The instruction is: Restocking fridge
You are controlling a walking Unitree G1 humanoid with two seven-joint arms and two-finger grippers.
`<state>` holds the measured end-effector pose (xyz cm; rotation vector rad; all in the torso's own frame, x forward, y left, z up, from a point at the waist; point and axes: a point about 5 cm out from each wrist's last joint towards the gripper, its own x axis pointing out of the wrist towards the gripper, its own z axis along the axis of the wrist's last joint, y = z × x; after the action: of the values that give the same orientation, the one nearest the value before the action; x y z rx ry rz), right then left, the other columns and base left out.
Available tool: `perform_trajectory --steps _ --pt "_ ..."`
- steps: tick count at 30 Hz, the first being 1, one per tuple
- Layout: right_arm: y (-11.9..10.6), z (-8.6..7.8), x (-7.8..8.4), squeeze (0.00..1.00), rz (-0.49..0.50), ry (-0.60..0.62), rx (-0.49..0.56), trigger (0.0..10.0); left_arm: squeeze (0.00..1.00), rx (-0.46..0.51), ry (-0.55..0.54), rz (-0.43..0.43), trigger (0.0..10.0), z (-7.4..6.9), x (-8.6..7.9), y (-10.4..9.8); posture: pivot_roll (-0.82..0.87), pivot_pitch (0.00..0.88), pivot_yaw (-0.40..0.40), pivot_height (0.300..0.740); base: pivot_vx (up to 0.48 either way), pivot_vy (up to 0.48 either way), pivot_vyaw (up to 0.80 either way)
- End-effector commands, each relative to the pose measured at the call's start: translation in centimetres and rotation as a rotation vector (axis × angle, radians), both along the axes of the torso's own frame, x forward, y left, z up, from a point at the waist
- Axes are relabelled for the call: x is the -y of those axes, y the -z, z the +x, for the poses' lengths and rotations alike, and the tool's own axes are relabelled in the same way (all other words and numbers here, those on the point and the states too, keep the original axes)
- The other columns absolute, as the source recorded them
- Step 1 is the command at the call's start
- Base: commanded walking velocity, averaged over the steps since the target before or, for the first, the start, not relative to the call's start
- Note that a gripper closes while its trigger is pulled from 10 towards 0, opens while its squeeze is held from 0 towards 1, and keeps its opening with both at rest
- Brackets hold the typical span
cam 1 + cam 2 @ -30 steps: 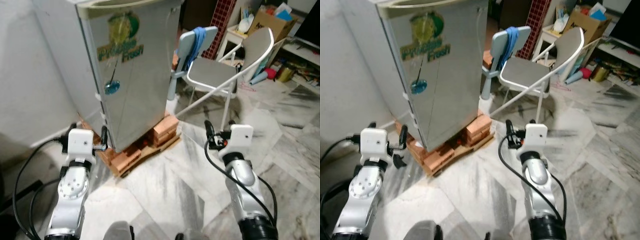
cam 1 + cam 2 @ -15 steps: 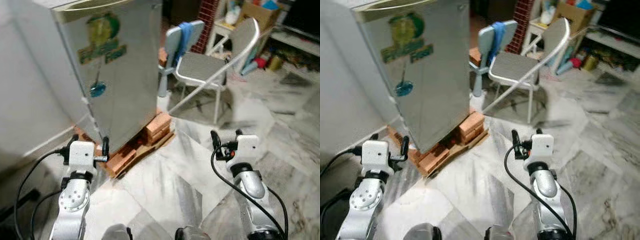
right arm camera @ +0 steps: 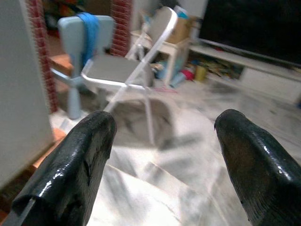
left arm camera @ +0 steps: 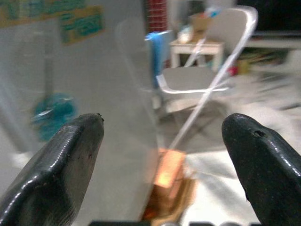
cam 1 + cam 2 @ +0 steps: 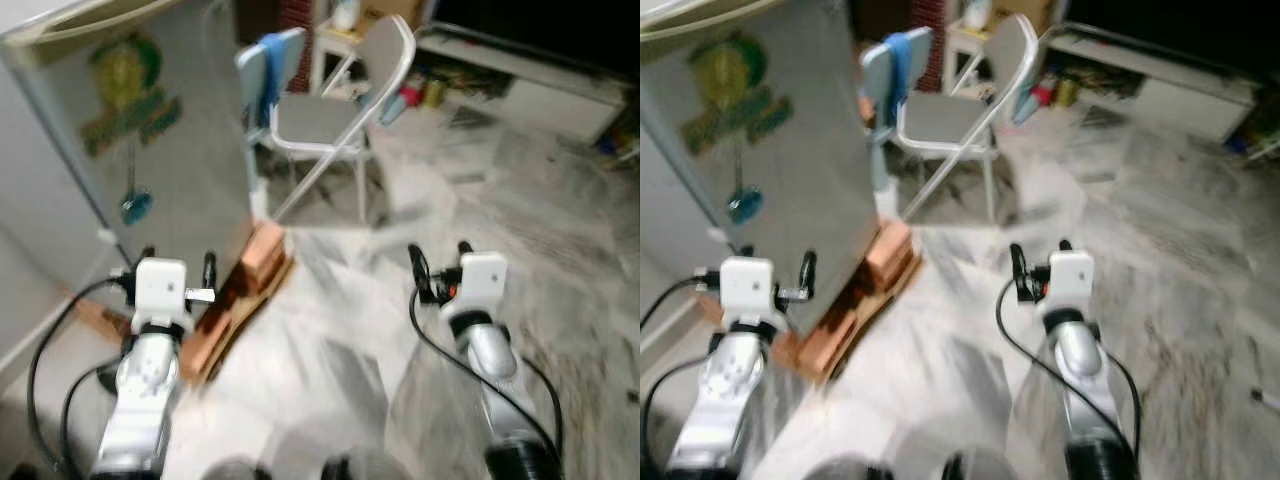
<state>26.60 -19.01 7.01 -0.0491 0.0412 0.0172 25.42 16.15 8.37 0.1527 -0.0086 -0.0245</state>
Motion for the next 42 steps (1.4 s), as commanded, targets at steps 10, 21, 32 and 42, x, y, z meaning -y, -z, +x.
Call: perform_trajectory --steps 10,21,32,42 --pt "-0.6 0.5 -0.7 0.00 -0.008 -0.040 0.017 10.0 0.00 0.019 -0.012 0.039 10.0 0.1 -0.6 0.1 0.08 0.037 -0.067 0.740 0.000 0.472 0.00" --pt "-0.8 1.0 -0.9 0.00 -0.016 -0.050 0.022 10.0 0.00 0.030 0.016 0.032 10.0 0.3 0.0 0.1 0.08 0.037 -0.072 0.740 0.110 0.425 -0.56" --pt "-0.6 1.1 -1.2 0.00 -0.014 -0.058 0.017 10.0 0.00 0.029 0.042 0.034 10.0 0.3 0.4 0.1 0.09 0.040 -0.073 0.740 0.118 0.075 -0.66" --pt "-0.9 1.6 -1.2 0.00 -0.017 -0.062 0.031 10.0 0.00 0.031 0.013 0.016 10.0 0.7 0.1 0.0 0.08 0.046 -0.068 0.740 0.139 0.152 -0.68"
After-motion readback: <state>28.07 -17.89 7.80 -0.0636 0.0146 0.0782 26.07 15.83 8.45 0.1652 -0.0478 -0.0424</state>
